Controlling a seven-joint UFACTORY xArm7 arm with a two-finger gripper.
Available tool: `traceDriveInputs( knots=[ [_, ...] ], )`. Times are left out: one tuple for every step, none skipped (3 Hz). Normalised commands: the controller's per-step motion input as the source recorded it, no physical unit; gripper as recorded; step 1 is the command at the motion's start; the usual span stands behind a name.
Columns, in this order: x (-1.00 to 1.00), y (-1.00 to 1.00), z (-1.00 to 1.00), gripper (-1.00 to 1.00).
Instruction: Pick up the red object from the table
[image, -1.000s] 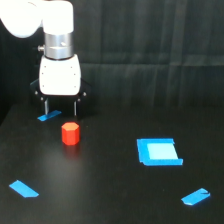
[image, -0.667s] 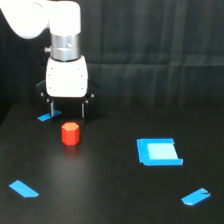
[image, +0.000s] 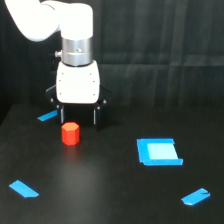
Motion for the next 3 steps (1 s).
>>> traceDriveInputs(
  knots=[
    [0.34, -0.74, 0.12, 1.0],
    [0.33, -0.73, -0.09, 0.94],
    [0.05, -0.54, -0.2, 1.0]
  ],
)
